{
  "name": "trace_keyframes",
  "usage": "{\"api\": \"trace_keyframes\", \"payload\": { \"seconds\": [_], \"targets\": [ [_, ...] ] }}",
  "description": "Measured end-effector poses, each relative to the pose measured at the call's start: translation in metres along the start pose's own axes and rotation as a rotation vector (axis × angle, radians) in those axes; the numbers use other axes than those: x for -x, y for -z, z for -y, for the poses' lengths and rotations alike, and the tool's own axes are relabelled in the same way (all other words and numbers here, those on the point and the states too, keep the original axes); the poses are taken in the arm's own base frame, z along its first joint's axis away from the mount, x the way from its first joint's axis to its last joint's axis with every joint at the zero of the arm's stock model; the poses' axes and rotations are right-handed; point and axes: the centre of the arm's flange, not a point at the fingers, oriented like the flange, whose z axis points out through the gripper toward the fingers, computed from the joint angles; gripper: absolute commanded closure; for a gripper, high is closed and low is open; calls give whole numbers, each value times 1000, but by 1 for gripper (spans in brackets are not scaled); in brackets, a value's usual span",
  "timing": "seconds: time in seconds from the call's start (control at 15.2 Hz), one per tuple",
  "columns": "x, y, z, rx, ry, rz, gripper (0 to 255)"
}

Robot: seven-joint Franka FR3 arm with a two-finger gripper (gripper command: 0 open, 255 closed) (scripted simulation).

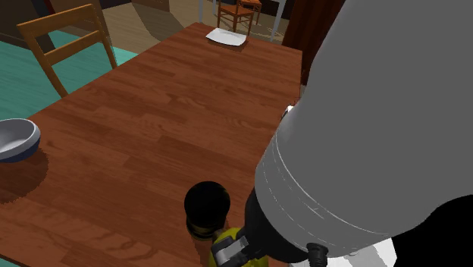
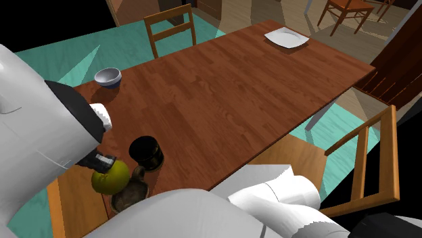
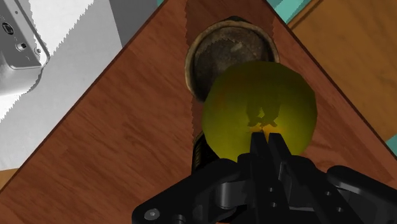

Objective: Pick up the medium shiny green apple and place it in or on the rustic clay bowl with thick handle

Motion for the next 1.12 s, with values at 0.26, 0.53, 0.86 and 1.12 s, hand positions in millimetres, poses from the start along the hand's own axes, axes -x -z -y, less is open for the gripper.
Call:
{"api": "trace_keyframes", "payload": {
  "seconds": [0.26,0.53,0.86,1.12],
  "targets": [
    [1,-22,-1,0,0,0,255],
    [2,-39,-3,0,0,0,255],
    [2,-43,-3,0,0,0,255],
    [2,-43,-3,-1,0,0,0]
  ]
}}
